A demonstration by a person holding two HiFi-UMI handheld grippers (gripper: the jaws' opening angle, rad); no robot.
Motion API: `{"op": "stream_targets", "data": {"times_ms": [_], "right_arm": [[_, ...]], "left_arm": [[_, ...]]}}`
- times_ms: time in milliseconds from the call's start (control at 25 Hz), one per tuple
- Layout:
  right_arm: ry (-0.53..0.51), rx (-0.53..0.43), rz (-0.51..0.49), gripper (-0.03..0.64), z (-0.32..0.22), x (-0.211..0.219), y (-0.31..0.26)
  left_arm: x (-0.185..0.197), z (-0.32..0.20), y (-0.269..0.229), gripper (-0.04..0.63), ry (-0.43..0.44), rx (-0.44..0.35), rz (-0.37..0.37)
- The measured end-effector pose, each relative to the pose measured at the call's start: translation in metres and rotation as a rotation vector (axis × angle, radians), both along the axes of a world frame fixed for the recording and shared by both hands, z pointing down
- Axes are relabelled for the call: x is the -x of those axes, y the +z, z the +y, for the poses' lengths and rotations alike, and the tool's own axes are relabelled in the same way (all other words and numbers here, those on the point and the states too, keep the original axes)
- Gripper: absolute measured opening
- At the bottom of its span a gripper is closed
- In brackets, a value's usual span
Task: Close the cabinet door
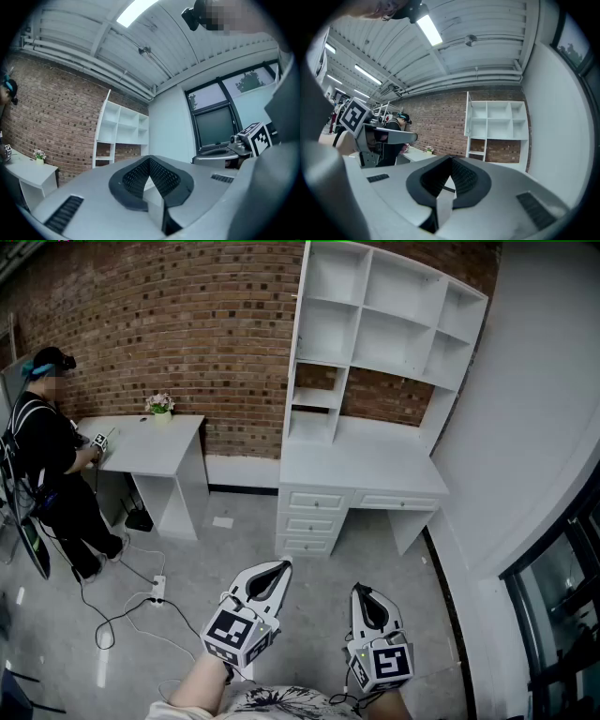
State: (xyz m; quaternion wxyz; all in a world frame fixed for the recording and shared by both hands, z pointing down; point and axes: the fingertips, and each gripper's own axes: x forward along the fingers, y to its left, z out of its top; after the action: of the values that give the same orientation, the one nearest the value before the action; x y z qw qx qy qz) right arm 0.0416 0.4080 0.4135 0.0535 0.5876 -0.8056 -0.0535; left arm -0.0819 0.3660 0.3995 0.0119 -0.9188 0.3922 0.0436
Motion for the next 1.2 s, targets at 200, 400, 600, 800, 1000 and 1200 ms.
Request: {"op": "stream_targets", "data": {"times_ms": [200,400,600,800,1000,1200], "right_arm": [[0.031,-0.005,0.004,0.005,0.001,-0.005,-0.001],[0.042,-0.002,-0.002,0.005,0.001,-0.012,-0.001],[0.032,-0.012,-0.018,0.005,0.002,-0.011,-0.002],[0.040,0.021,-0.035,0.005,0.003,-0.019,0.007],[0.037,0.057,-0.036,0.005,0.011,-0.036,0.022],[-0.002,0.090,-0.047,0.005,0.010,-0.048,0.030]], "left_arm": [[-0.002,0.004,-0.005,0.012,0.017,0.030,0.046],[-0.007,0.003,0.000,0.012,0.016,0.036,0.024],[-0.013,0.006,0.002,0.012,0.026,0.012,0.025],[-0.023,0.005,0.008,0.012,0.034,0.031,0.034],[-0.043,0.011,0.014,0.012,0.041,0.050,0.052],[-0.062,0.016,0.028,0.012,0.030,0.068,0.044]]}}
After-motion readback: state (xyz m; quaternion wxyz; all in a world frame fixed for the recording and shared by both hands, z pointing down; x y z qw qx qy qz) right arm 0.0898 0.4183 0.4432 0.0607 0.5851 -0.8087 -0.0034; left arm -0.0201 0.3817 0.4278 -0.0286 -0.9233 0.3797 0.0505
